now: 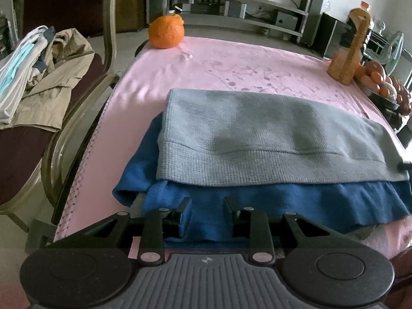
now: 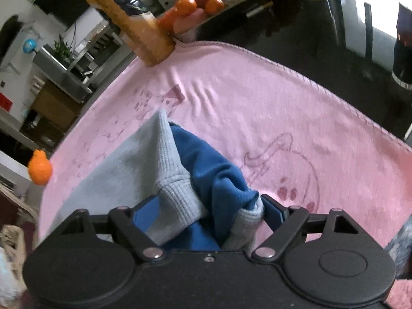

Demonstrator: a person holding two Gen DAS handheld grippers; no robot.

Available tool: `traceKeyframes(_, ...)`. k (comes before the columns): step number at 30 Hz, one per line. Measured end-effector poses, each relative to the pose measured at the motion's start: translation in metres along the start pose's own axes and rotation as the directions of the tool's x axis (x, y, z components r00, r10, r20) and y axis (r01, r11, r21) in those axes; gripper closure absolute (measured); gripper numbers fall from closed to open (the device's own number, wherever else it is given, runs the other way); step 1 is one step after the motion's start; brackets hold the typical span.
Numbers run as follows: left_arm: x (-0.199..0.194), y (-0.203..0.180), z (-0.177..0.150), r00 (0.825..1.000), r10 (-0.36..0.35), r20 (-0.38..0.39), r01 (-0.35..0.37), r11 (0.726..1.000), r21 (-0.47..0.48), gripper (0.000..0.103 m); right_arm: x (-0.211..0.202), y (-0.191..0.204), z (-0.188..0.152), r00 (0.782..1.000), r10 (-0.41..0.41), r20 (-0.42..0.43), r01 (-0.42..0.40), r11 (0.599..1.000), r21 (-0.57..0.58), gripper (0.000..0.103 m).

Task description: Fold clothes

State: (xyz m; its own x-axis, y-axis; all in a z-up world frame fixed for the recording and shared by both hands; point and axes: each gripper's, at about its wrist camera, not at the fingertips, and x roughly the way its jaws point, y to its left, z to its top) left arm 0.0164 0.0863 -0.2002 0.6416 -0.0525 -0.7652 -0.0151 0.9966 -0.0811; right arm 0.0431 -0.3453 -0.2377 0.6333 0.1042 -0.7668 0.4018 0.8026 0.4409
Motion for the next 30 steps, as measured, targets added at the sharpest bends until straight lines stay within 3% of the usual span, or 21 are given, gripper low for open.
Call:
traceKeyframes(1,0.0,0.002,0.001,1.0,0.001,0.004,-0.001,1.0,-0.008,0.074,0.0,0.003,-0.002,1.0,-0.022,0.015,0.023,1.0,-0.022,0.042)
traceKeyframes(4,0.0,0.007,0.005,0.999,0.013,0.031,-0.012,0.999,-0.037,0.075,-0.005,0.005,-0.007,0.999,-0.013,0.034,0.014,1.0,-0.024,0.061)
traceKeyframes(9,0.014,0.003,0.014,0.997,0.072,0.011,-0.072,0.997,0.012,0.082,-0.019,0.012,-0.011,0.994,0.006,0.107,-0.007,1.0,0.009,0.072)
traceKeyframes(15,0.008,0.003,0.014,0.997,0.062,-0.051,-0.058,0.996,0.067,0.082,-0.053,0.068,-0.015,0.971,-0.037,0.236,0.068,0.99,-0.123,0.079)
traceKeyframes(19,0.004,0.004,0.013,0.994,0.057,-0.093,-0.047,0.994,0.104,0.082,-0.076,0.126,-0.024,0.953,-0.04,0.299,0.121,0.959,-0.257,0.08)
traceKeyframes(25,-0.066,0.042,0.005,0.999,-0.034,0.031,0.033,0.998,0.049,0.073,-0.109,0.224,-0.066,0.924,0.06,0.378,0.15,0.851,-0.504,0.081)
traceKeyframes(27,-0.081,0.068,0.001,0.997,-0.02,0.074,0.02,1.0,0.011,0.073,-0.111,0.257,-0.092,0.915,0.117,0.387,0.152,0.788,-0.597,0.082)
traceKeyframes(30,-0.092,0.107,-0.006,0.992,0.003,0.123,0.009,0.996,-0.091,0.076,-0.1,0.306,-0.14,0.904,0.195,0.38,0.17,0.653,-0.738,0.089)
